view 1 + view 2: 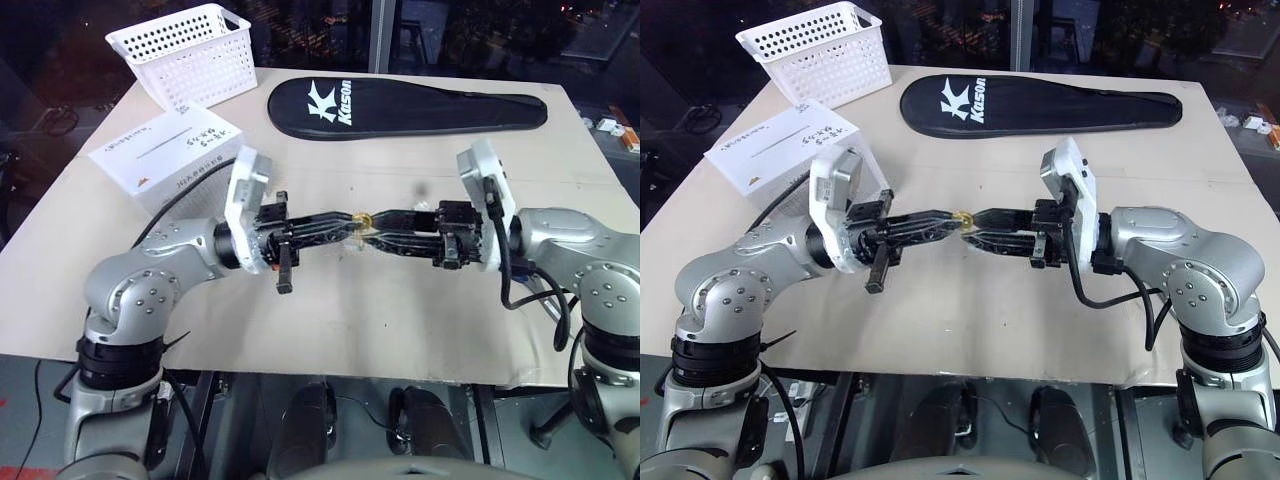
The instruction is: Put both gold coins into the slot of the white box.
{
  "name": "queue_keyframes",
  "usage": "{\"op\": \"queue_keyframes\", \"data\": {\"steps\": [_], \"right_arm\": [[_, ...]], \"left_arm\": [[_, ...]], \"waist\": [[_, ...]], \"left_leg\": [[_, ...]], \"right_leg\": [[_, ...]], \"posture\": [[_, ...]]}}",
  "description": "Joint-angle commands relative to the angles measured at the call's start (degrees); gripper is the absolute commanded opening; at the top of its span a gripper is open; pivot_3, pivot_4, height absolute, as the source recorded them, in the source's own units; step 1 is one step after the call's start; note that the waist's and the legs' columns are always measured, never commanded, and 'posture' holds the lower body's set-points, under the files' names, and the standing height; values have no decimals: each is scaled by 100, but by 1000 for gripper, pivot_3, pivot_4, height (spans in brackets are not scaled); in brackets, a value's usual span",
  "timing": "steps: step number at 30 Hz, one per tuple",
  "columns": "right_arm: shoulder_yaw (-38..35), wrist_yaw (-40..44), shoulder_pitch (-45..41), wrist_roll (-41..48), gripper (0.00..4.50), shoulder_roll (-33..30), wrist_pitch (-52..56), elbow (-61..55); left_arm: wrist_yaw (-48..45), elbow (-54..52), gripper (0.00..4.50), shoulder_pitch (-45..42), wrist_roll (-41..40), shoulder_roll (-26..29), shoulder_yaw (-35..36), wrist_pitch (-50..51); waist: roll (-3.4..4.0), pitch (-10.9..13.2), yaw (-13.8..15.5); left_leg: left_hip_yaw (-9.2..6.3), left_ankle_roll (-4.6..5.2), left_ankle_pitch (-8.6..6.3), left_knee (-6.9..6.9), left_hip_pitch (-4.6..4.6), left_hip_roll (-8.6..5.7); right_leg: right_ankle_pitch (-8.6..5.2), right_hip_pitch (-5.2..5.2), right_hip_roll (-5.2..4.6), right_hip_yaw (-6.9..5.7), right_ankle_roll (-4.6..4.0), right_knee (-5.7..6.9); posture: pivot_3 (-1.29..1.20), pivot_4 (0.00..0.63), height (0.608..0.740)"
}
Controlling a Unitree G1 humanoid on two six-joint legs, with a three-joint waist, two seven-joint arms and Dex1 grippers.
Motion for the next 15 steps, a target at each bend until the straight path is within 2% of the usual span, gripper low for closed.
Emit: {"op": "queue_keyframes", "data": {"steps": [1, 4, 6, 8, 11, 15], "right_arm": [[-178, -41, 25, -75, 3293, -137, -281, -201], [-262, -275, 29, -465, 4454, -241, -610, -278], [-431, -345, -20, -392, 4486, -303, -669, -356], [-501, -349, -53, -371, 4486, -388, -746, -449], [-567, -359, -78, -327, 4486, -477, -835, -493], [-552, -309, -92, -387, 4486, -553, -981, -468]], "left_arm": [[470, 133, 0, -54, -416, 42, 590, 132], [934, 581, 0, -173, -325, 221, 1081, 108], [1153, 1109, 0, -470, 140, 640, 1365, -128], [1009, 1753, 0, -777, 663, 1210, 1359, -311], [298, 3026, 0, -1383, 1509, 2095, 867, -627], [-733, 4811, 0, -2472, 2614, 2545, 36, -1347]], "waist": [[0, 0, 0], [-1, 0, 2], [-5, 4, 1], [-14, 9, 5], [-14, 9, -9], [-16, 9, 65]], "left_leg": [[0, 0, 0, 0, 0, 0], [0, 0, 0, 0, 0, 0], [0, 0, 0, 0, 1, -1], [-1, -1, 0, 0, -1, -2], [7, -1, 0, -5, -3, -7], [9, -1, 0, -21, -4, -8]], "right_leg": [[0, 0, 0, 0, 1, 0], [0, 0, -2, 0, 2, 0], [-1, 0, 0, -1, 3, 0], [-1, -2, 4, -4, 3, 2], [-2, -7, 6, -4, 3, -4], [-4, -9, -7, -4, -1, -15]], "posture": [[0, 150, 740], [0, 150, 740], [0, 150, 740], [0, 150, 740], [0, 150, 740], [0, 150, 740]]}}
